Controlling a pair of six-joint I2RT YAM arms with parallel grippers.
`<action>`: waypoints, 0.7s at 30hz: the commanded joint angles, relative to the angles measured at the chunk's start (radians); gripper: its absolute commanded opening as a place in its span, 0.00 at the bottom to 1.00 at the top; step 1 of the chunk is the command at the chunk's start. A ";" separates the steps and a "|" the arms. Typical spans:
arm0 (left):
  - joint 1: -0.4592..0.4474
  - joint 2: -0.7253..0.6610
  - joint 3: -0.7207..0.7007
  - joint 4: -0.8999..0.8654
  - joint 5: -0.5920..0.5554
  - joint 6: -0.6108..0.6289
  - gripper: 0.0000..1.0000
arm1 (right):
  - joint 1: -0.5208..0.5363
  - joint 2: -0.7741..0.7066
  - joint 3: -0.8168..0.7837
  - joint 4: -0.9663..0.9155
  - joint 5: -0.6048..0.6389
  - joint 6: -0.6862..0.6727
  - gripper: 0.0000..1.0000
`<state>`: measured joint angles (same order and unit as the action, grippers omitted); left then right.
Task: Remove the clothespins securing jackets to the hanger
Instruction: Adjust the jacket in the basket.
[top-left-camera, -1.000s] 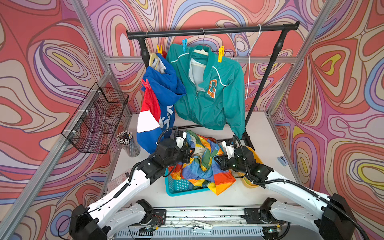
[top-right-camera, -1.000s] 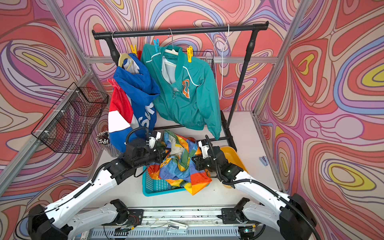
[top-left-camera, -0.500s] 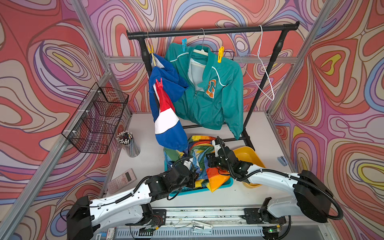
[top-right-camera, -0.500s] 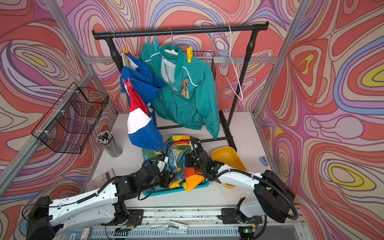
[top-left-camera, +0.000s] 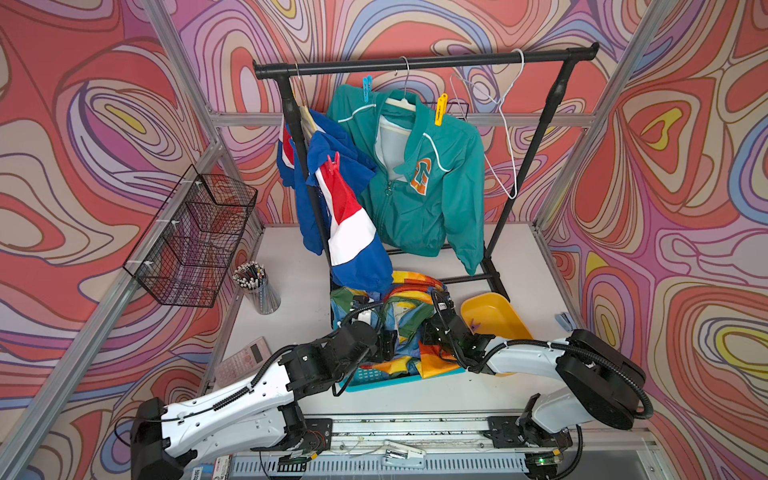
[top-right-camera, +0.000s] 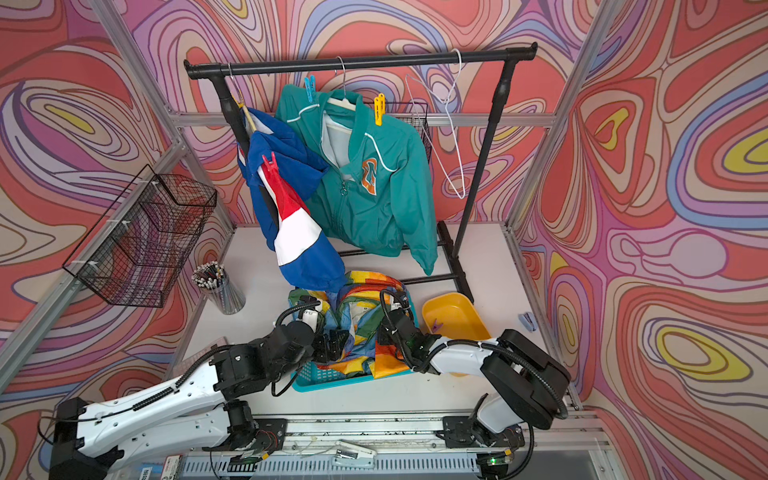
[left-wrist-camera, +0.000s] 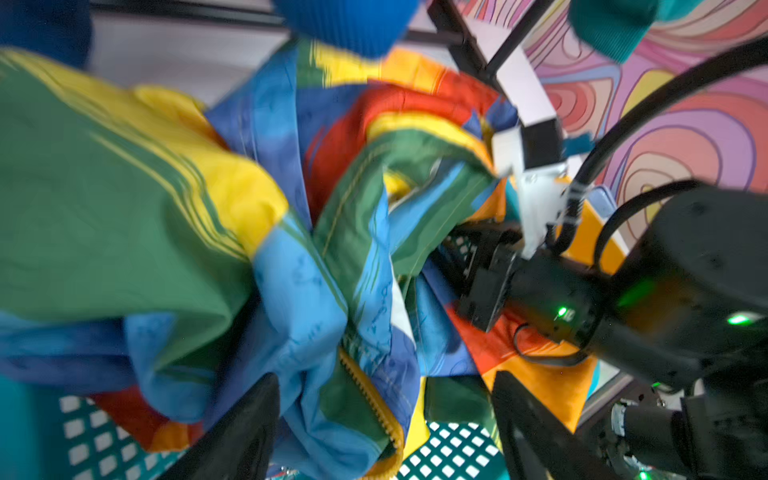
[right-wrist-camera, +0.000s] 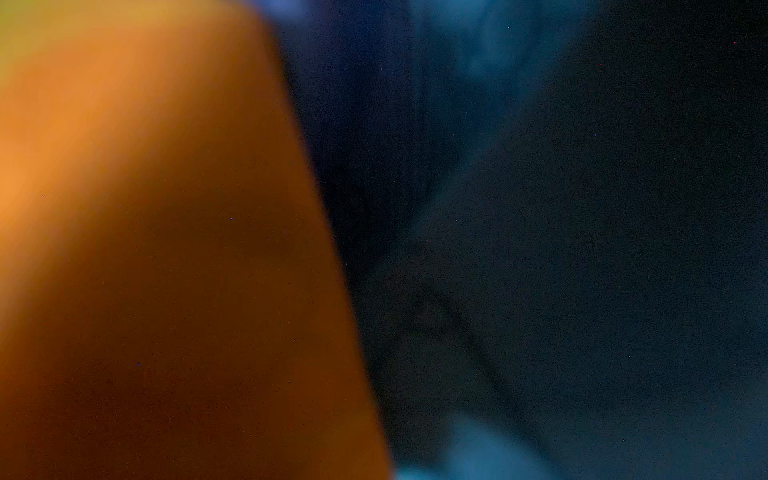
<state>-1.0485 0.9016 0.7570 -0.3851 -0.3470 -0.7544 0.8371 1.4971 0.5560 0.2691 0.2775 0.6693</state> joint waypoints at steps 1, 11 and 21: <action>-0.001 -0.019 0.054 -0.109 -0.142 0.111 0.91 | 0.023 -0.013 -0.001 -0.006 0.058 0.017 0.00; 0.278 0.089 0.128 -0.130 -0.015 0.229 0.96 | 0.046 -0.034 -0.022 -0.010 0.103 0.027 0.00; 0.388 0.261 0.127 0.005 0.391 0.216 0.59 | 0.045 -0.052 -0.002 -0.047 0.106 -0.001 0.00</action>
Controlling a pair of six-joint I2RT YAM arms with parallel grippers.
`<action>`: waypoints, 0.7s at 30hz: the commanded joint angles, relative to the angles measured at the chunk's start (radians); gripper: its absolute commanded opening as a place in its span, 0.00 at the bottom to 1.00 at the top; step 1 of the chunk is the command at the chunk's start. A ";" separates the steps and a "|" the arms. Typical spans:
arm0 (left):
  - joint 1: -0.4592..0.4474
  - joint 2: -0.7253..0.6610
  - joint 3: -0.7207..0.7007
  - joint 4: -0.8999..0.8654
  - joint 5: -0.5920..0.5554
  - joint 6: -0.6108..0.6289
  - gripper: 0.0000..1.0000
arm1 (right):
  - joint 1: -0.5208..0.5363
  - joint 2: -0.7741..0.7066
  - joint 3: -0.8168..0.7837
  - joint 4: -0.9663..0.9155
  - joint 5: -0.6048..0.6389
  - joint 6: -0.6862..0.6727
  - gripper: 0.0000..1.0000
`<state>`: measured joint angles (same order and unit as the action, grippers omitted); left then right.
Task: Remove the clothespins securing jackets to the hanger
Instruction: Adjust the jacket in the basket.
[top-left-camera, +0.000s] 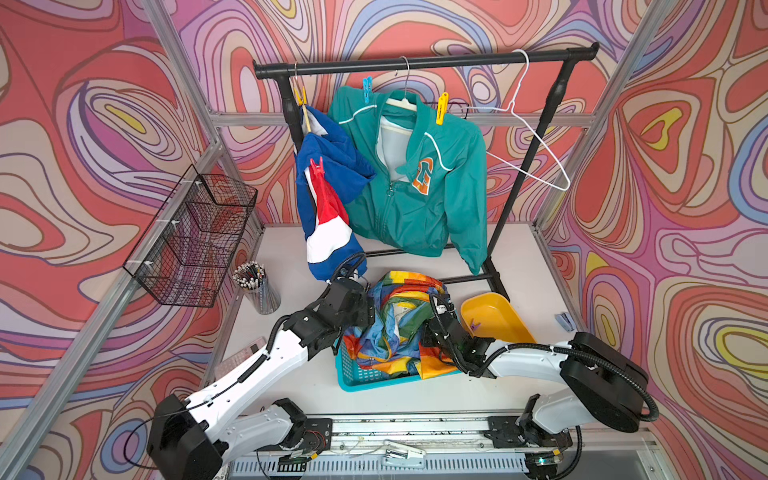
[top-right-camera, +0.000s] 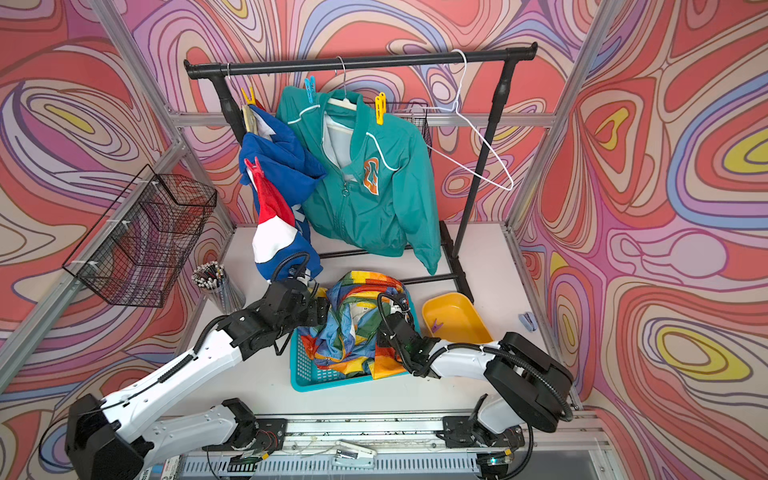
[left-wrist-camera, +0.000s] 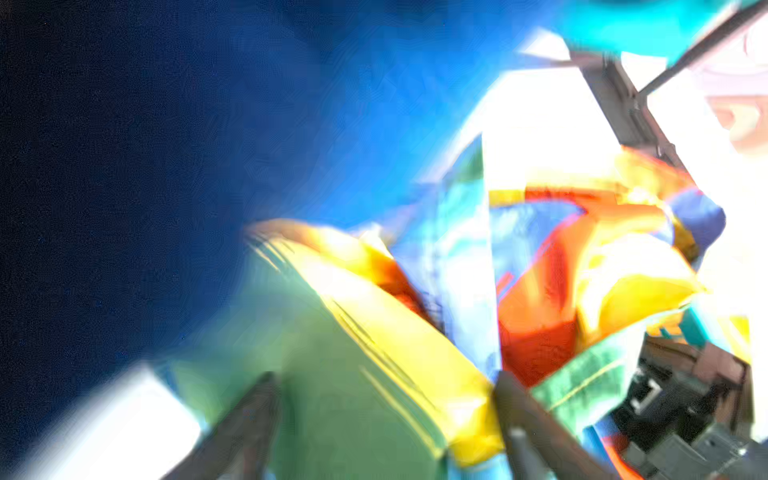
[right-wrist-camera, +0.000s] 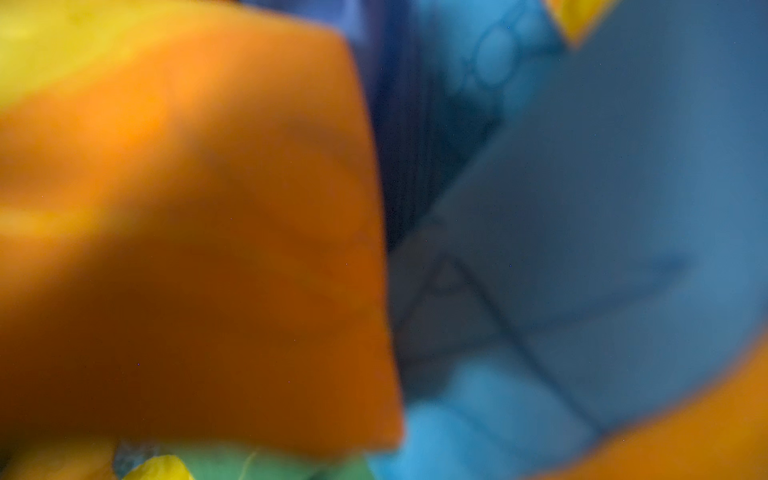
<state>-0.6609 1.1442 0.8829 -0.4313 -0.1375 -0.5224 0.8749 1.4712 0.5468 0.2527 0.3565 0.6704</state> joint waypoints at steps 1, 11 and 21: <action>0.000 0.026 -0.024 0.086 0.227 -0.034 0.55 | 0.008 -0.030 0.007 -0.031 0.030 -0.001 0.00; -0.094 0.014 -0.217 0.252 0.290 -0.174 0.00 | 0.008 -0.036 0.042 -0.071 0.057 -0.036 0.00; -0.216 -0.005 -0.410 0.277 0.168 -0.330 0.00 | 0.008 0.000 0.064 -0.090 0.047 -0.029 0.00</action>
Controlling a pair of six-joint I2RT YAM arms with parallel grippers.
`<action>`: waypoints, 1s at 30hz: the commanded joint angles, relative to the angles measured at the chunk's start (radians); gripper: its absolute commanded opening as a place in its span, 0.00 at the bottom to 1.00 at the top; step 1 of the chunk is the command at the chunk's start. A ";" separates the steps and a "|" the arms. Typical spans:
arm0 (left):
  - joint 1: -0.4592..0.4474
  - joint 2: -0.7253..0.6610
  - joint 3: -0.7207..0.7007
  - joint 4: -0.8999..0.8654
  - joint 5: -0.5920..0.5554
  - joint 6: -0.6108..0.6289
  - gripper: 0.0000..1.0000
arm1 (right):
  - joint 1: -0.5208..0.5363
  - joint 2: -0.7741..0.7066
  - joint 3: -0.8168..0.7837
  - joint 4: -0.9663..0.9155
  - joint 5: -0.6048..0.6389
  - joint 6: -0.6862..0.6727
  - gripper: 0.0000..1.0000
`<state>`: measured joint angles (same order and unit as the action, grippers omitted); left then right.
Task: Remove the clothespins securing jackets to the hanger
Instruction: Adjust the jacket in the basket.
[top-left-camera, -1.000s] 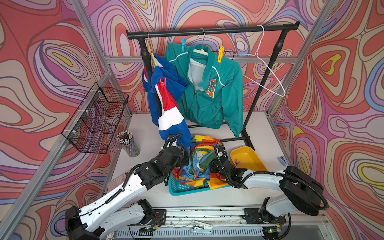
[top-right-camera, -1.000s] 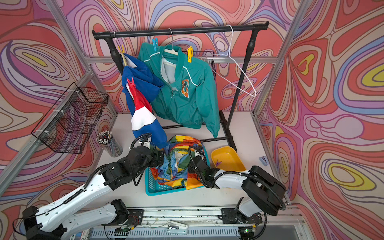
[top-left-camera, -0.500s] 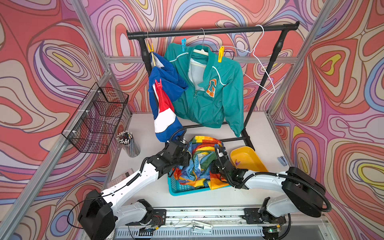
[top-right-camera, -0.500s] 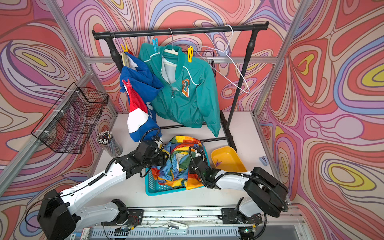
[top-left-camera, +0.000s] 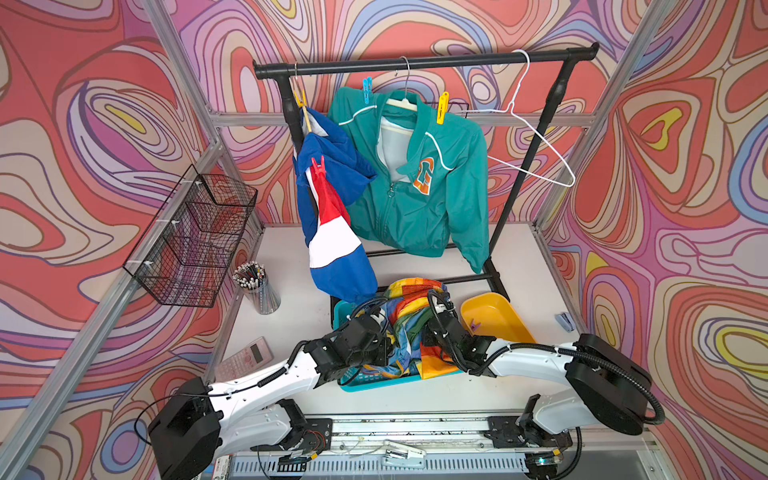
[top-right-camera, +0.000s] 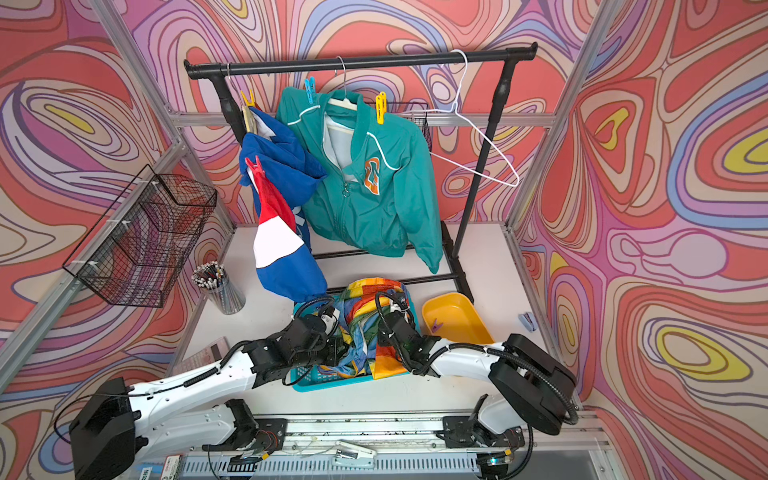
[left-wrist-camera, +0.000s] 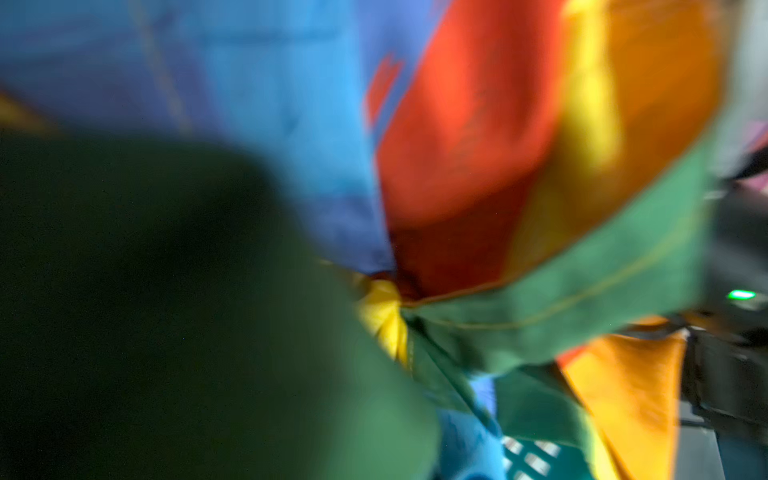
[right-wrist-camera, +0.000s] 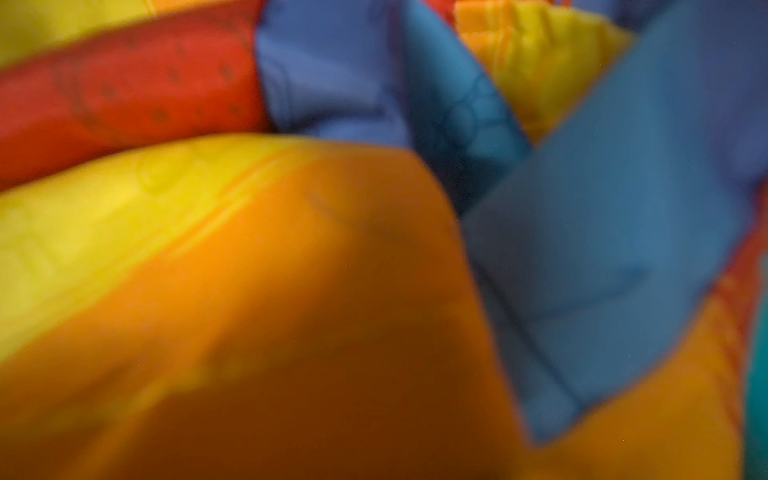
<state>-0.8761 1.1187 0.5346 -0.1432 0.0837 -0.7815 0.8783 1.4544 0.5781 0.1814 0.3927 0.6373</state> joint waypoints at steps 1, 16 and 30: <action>0.002 0.040 -0.064 -0.026 -0.075 -0.073 0.00 | 0.005 0.032 0.045 -0.032 0.006 0.008 0.00; 0.072 -0.007 0.109 -0.234 -0.185 0.058 0.61 | 0.017 0.015 0.104 -0.124 0.048 -0.033 0.30; 0.063 -0.182 0.236 -0.296 -0.329 0.209 0.92 | 0.021 -0.223 0.192 -0.148 0.027 -0.334 0.72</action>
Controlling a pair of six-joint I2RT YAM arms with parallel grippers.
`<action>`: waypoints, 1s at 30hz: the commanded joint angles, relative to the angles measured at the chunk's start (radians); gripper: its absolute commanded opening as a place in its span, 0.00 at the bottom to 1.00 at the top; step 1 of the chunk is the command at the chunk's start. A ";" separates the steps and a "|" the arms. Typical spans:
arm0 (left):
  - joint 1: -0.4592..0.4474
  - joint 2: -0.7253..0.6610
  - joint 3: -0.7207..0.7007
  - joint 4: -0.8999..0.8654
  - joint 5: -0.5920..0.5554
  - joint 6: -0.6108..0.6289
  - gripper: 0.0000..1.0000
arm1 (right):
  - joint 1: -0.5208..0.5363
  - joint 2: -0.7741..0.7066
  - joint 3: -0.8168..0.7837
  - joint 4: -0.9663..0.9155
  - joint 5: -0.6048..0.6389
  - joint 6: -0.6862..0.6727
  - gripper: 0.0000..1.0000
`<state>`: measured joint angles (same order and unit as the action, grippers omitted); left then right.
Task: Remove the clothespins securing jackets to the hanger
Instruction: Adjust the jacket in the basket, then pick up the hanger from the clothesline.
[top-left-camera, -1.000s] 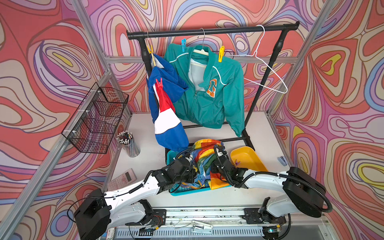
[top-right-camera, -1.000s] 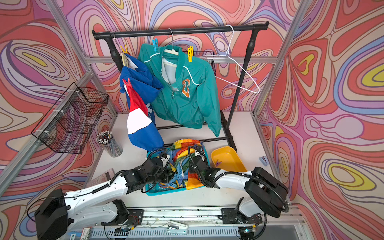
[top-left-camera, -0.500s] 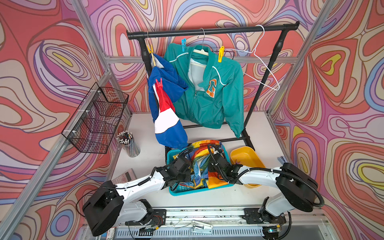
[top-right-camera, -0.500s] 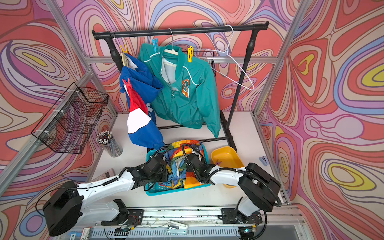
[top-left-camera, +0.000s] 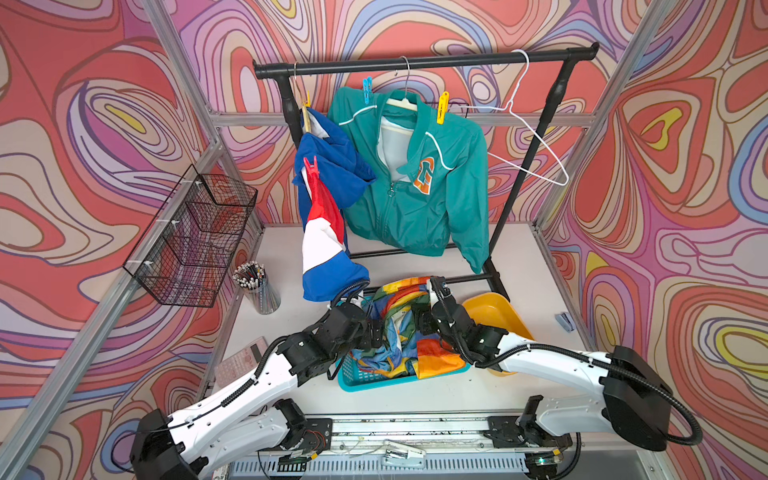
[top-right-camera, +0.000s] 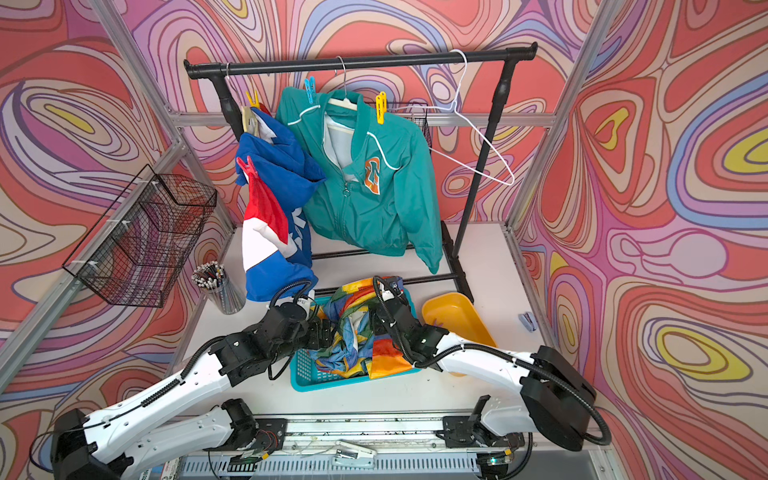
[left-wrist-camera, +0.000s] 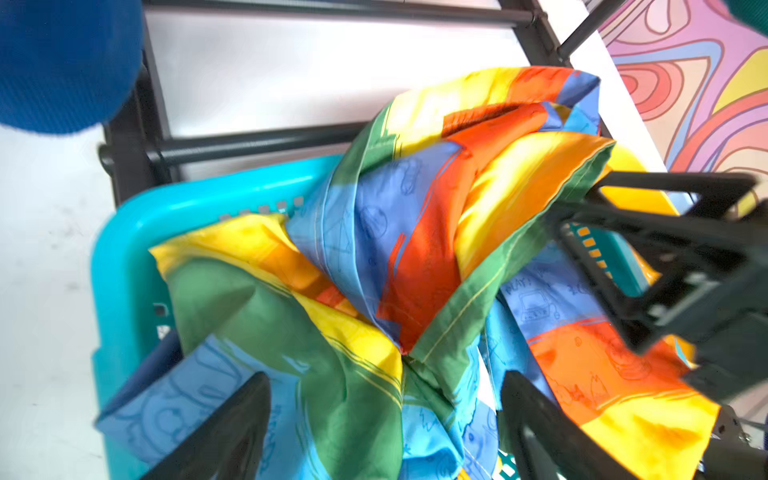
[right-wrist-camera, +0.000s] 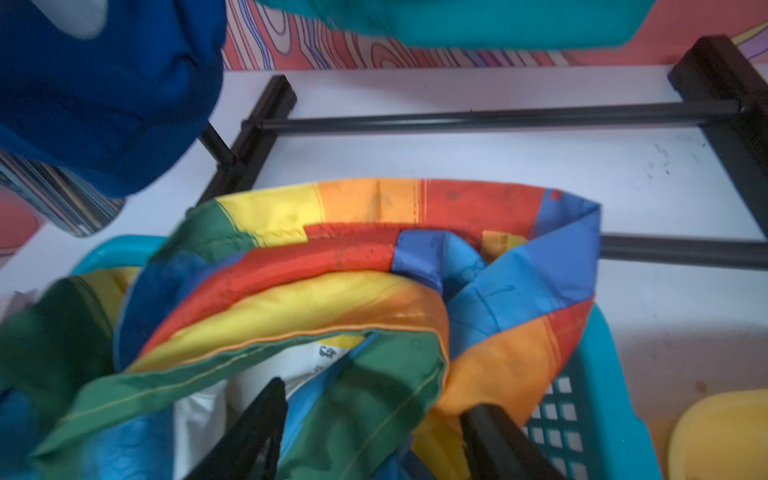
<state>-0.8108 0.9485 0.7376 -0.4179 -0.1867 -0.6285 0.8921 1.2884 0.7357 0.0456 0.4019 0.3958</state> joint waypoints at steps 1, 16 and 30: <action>-0.001 -0.011 0.040 -0.020 -0.071 0.064 0.93 | 0.007 -0.081 0.043 -0.027 0.022 -0.111 0.72; -0.001 -0.021 -0.007 0.148 -0.038 0.079 0.96 | 0.006 -0.327 0.281 -0.208 0.013 -0.443 0.72; -0.001 -0.005 -0.033 0.209 -0.019 0.051 0.99 | -0.258 -0.178 0.669 -0.298 -0.185 -0.548 0.72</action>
<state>-0.8108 0.9585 0.7265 -0.2455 -0.2134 -0.5655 0.6662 1.0870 1.3468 -0.2298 0.3065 -0.1158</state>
